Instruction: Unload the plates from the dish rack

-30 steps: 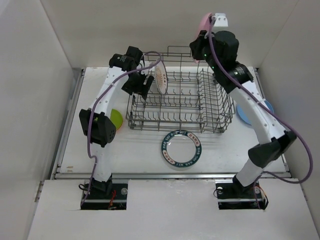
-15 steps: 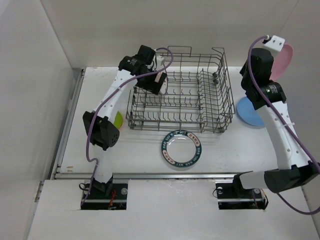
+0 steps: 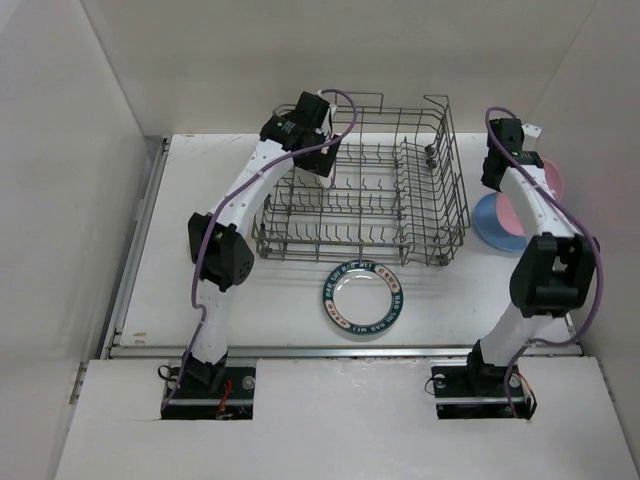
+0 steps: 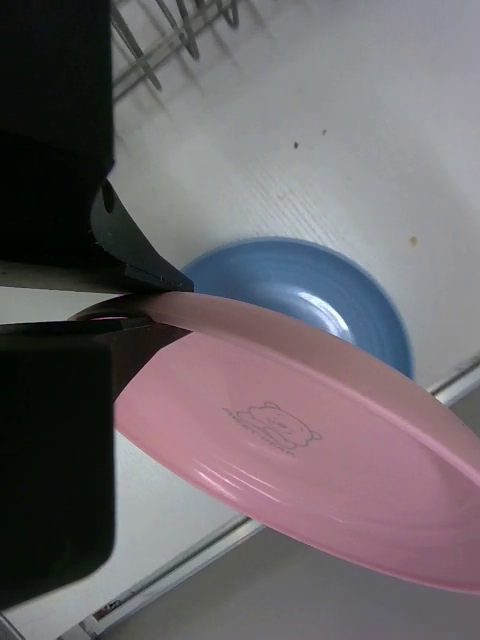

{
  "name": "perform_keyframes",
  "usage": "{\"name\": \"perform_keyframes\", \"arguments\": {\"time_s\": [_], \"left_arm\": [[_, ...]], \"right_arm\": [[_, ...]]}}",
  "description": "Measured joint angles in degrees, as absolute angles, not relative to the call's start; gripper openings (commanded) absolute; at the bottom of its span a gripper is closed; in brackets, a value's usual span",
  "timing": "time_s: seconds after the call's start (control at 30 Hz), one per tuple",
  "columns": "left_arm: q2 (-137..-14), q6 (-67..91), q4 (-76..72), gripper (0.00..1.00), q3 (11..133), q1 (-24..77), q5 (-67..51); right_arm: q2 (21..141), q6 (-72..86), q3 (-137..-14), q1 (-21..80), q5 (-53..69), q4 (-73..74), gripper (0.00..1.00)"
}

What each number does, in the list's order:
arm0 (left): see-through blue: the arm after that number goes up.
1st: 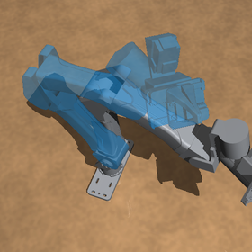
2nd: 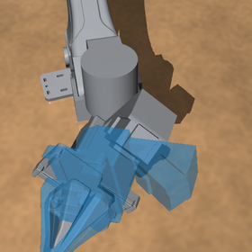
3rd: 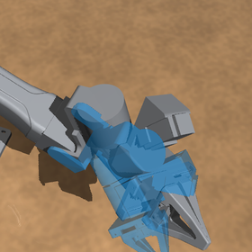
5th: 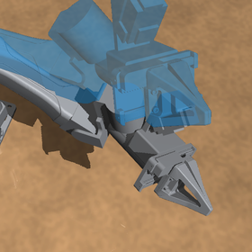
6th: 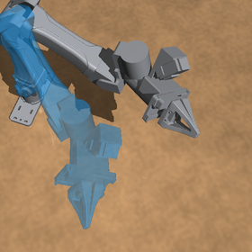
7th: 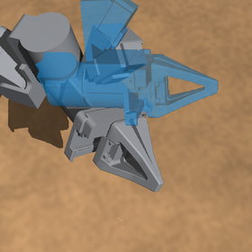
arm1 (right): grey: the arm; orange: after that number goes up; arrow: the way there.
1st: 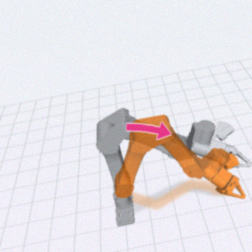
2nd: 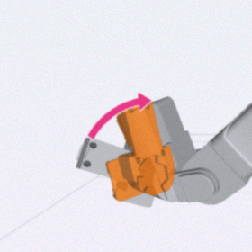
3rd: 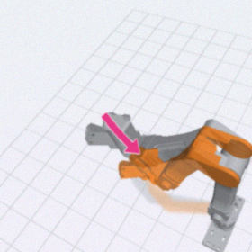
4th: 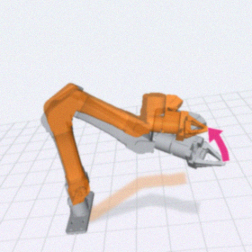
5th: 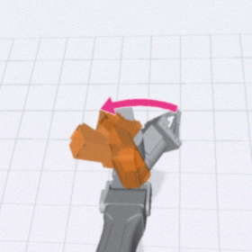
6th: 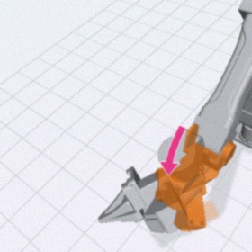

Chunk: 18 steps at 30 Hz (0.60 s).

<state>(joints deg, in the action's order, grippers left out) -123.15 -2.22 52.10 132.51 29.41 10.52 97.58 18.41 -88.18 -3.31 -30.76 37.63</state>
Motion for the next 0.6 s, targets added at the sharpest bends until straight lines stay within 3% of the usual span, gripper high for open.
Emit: {"name": "perform_keyframes", "arguments": {"time_s": [0.23,0.27,0.3,0.33,0.43,0.6], "left_arm": [[-127.15,-2.07,51.37,0.94,132.51,29.41,12.16],[-127.31,-2.09,51.18,0.94,132.51,29.41,12.27],[-127.39,-2.09,50.92,0.95,132.51,29.41,12.36],[-127.46,-2.24,50.61,0.95,132.51,29.41,12.45],[-127.66,-2.50,50.15,0.97,132.51,29.41,12.69],[-127.87,-2.46,49.84,0.95,132.53,29.41,12.21]], "right_arm": [[111.90,18.79,-91.46,-5.10,-29.95,39.42,0.10],[112.71,18.52,-91.64,-5.26,-30.15,39.72,0.16],[113.21,18.20,-91.92,-5.41,-30.24,40.12,0.34],[113.43,18.13,-92.12,-5.58,-30.37,40.34,0.45],[113.95,18.61,-92.92,-6.24,-29.50,40.29,0.65],[113.97,19.07,-92.99,-6.39,-28.12,40.49,0.68]]}}
